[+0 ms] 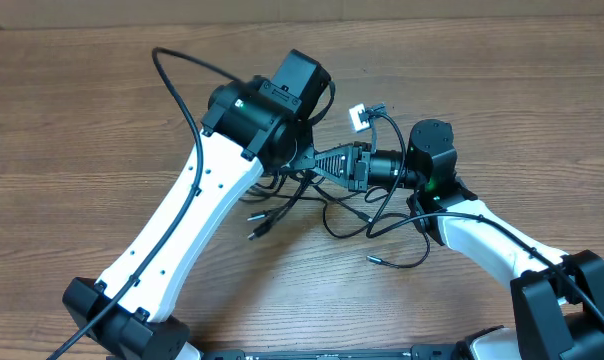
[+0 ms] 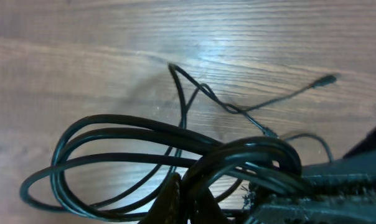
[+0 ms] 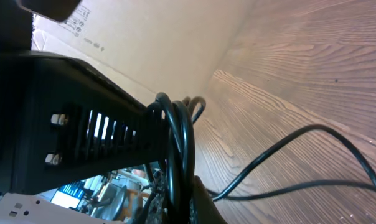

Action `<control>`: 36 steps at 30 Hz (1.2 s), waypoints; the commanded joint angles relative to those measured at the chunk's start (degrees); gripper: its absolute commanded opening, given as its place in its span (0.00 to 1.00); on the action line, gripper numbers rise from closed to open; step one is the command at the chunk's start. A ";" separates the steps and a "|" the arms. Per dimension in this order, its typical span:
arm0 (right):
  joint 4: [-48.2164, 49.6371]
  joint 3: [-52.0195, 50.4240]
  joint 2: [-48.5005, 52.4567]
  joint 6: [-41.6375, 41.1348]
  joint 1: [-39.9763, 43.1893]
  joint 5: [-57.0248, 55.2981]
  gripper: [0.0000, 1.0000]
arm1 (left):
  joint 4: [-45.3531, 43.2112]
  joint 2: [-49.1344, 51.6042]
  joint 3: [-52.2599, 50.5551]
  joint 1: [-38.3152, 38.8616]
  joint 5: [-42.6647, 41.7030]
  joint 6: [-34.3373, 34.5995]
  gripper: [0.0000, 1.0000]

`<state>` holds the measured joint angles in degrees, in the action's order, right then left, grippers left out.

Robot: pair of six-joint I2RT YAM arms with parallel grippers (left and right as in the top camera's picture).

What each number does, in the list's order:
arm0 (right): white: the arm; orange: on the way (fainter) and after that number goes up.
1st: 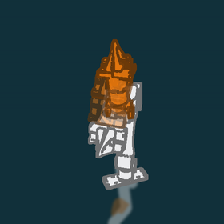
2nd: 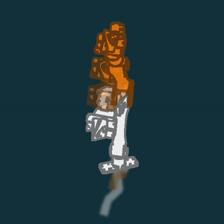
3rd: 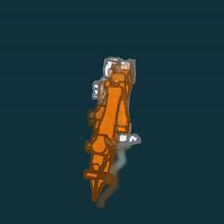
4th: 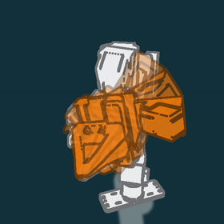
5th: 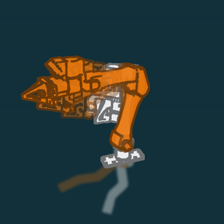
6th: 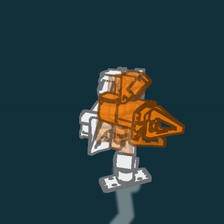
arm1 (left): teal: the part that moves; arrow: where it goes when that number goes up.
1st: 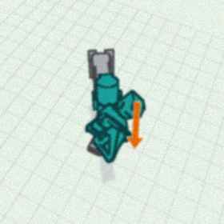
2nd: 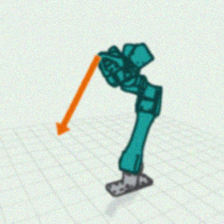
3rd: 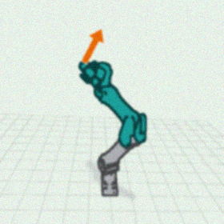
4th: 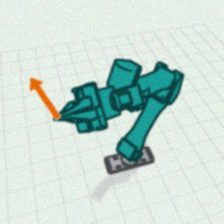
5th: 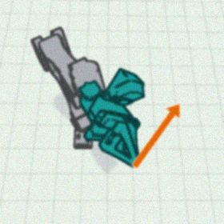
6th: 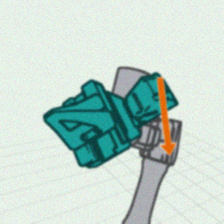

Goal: Untangle cables

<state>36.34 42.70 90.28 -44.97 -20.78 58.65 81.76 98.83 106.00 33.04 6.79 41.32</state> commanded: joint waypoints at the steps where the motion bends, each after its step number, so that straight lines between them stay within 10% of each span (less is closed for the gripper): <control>1: 0.20 0.13 -0.57 0.50 0.52 0.09 0.04 | 1.09 0.31 0.11 -0.94 8.55 14.67 0.05; 16: 0.17 0.13 -0.57 0.50 0.52 0.52 0.04 | 5.86 0.31 0.11 -2.08 9.94 41.05 0.04; 33: 0.17 0.13 -0.57 0.48 0.52 0.96 0.04 | 7.52 0.31 0.11 -3.78 14.84 34.84 0.04; 36: 0.17 0.13 -0.57 0.50 0.52 0.96 0.11 | 5.01 0.31 0.11 -3.78 14.51 23.30 0.04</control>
<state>36.36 42.70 90.28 -45.12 -20.60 59.16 88.51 99.13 105.97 29.47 19.53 75.68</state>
